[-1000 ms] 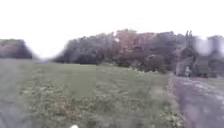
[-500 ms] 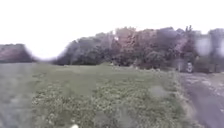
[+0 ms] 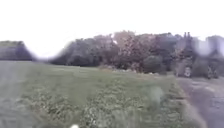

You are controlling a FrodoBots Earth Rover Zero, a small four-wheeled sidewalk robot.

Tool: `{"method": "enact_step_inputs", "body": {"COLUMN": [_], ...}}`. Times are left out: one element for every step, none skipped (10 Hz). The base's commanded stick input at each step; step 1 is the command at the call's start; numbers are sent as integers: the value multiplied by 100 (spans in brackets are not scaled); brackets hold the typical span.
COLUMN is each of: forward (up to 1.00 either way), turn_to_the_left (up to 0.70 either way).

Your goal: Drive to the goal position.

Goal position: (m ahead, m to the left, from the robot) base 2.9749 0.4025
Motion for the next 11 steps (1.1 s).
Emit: {"method": "enact_step_inputs", "body": {"forward": [70, 70, 70, 70, 70, 70, 70, 70, 70, 70, 70], "turn_to_the_left": [-14, -14, -14, -14, -14, -14, -14, -14, -14, -14, -14]}}
